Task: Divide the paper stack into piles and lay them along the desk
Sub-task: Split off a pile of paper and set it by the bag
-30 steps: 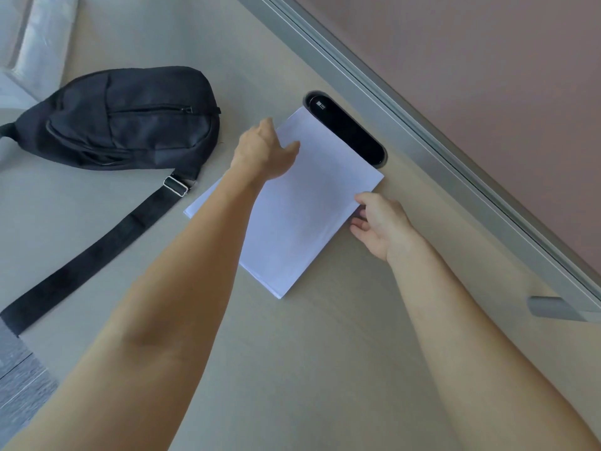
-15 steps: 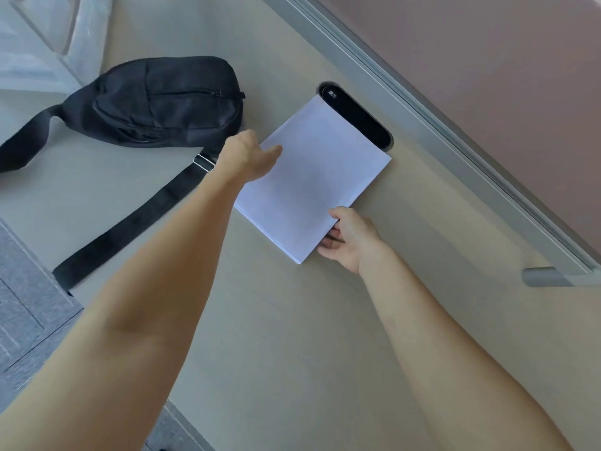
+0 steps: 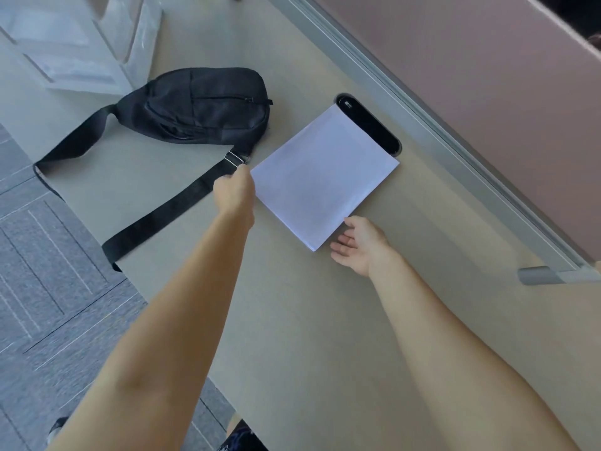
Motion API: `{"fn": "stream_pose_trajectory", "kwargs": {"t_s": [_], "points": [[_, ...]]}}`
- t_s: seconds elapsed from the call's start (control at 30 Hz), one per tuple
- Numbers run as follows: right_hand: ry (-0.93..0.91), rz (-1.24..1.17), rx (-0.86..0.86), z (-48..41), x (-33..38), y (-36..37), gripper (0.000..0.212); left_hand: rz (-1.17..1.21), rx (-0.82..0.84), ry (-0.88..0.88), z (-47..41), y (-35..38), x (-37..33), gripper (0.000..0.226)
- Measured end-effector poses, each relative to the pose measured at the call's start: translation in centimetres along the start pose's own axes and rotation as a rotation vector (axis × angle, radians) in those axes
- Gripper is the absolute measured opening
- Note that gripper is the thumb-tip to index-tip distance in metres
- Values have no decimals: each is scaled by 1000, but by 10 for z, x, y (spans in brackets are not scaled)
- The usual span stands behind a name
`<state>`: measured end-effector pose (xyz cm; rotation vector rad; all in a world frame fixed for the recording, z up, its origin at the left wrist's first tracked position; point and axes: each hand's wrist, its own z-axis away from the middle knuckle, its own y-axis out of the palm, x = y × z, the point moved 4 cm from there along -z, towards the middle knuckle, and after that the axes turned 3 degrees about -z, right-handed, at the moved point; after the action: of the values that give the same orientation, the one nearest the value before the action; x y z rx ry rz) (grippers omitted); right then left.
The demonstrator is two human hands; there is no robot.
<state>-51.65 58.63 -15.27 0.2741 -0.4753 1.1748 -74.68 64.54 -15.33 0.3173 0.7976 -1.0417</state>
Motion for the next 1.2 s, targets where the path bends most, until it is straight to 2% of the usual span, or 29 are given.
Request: {"fn": "stream_pose_trajectory", "kwargs": {"t_s": [0.1,0.17,0.43,0.57,0.67,0.83,0.97,1.03,1.2], "points": [[-6,-4,-5,-1,-2,1,45,193,6,-96,11,2,-1,13],[0,-17,-6,-3,-2,1,47,237,14,-114,13,4,-3,5],[9,-54,16,-5,-6,1,52,216,20,-156,14,1,6,5],[20,-68,1,-5,-10,-3,50,209,120,-278,24,3,23,7],[26,-76,10,-5,-10,-6,48,226,242,-357,35,11,30,29],[11,-109,70,-3,-14,-12,49,198,271,-346,44,17,34,40],[-24,-202,84,14,-30,-42,33,167,230,-324,60,15,45,50],[-36,-272,96,29,-39,-68,22,161,247,-290,80,17,52,47],[-158,-445,73,97,-59,-164,28,154,436,-253,166,38,82,29]]}}
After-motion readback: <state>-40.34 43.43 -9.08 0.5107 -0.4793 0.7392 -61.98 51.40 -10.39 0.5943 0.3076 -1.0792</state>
